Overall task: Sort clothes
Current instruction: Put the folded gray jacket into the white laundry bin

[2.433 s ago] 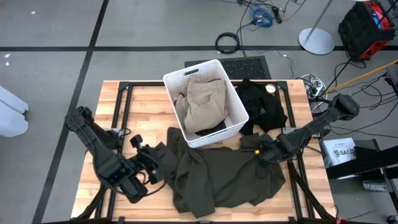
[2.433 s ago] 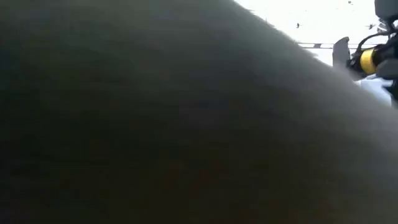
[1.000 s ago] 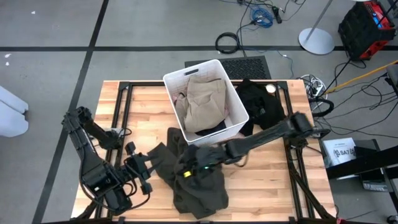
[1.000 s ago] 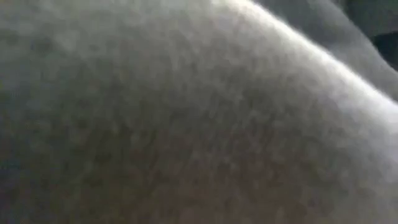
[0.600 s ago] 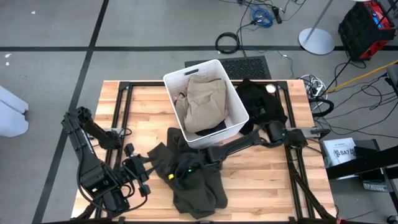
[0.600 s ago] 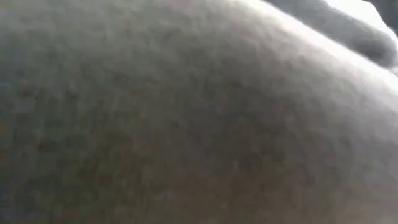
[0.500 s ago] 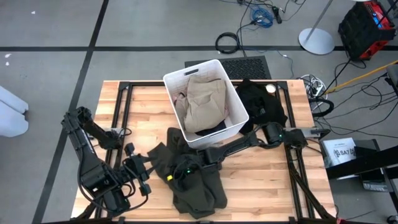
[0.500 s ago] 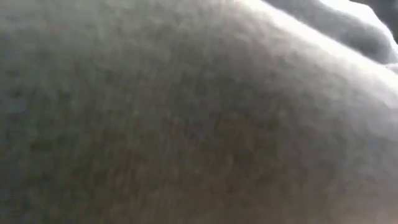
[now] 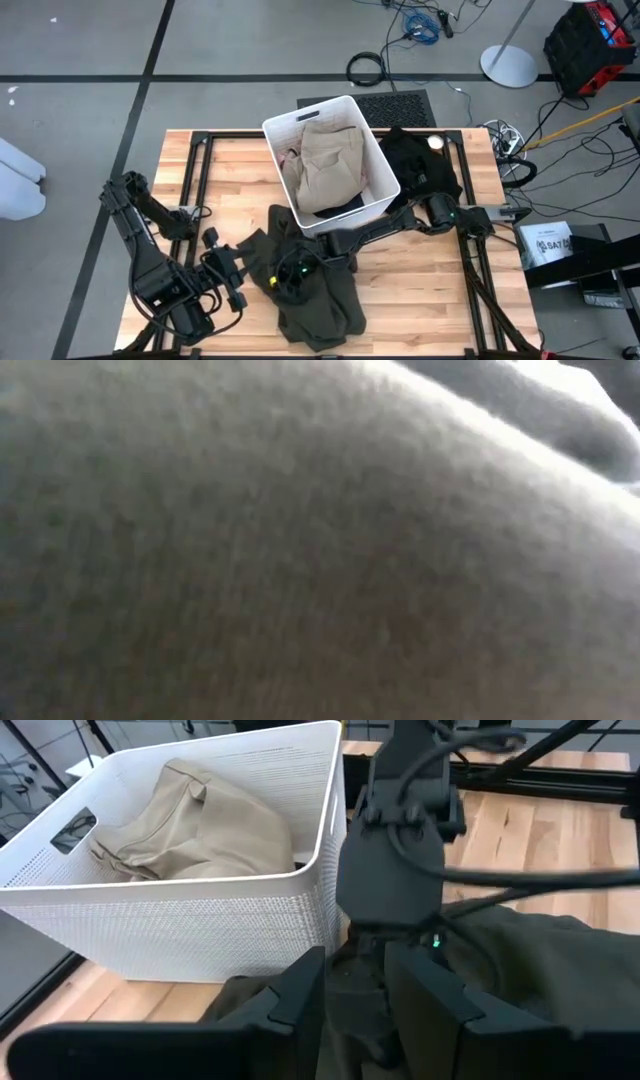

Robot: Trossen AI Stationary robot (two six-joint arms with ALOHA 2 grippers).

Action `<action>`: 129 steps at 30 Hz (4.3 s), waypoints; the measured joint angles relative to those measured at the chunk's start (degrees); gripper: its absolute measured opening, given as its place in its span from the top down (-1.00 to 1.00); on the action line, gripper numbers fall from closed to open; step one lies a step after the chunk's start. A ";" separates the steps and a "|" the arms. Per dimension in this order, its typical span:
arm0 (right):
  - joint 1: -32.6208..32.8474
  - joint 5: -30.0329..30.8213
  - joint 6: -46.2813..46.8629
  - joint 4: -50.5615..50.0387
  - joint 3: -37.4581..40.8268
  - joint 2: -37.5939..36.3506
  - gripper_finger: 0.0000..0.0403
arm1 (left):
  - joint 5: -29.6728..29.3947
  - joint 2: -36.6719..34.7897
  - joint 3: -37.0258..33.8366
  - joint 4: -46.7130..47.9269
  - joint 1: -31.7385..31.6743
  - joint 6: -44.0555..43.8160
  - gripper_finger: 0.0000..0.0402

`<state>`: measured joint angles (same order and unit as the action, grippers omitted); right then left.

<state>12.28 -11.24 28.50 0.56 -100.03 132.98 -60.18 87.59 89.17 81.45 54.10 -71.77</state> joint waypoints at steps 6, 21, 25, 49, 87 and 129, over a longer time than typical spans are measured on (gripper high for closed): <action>-0.84 -1.50 -0.36 -4.44 0.13 -4.55 -0.16 | 0.17 0.00 0.00 0.11 -0.17 0.07 0.42; 3.95 6.68 -2.97 -29.91 0.09 -19.62 -0.25 | 7.34 0.05 -0.79 -1.57 -0.45 -4.38 0.42; 7.75 10.93 -2.65 -31.64 0.07 -23.81 -0.25 | 7.80 0.05 -0.79 -2.86 -0.54 -4.37 0.42; 27.05 48.37 13.96 -57.86 0.22 -33.13 -0.25 | 26.42 7.34 -0.79 -5.74 -17.94 5.43 0.36; 30.57 48.48 20.36 -62.86 0.35 -33.02 -0.25 | 50.84 7.15 -25.42 -43.60 -27.33 33.31 -0.26; 27.42 46.88 20.16 -63.80 2.60 -32.19 -0.25 | 47.51 18.88 -36.72 -64.20 -27.60 30.51 0.75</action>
<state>39.70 35.64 48.66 -63.24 -97.43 100.79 -12.67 106.48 52.45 17.26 26.50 -41.25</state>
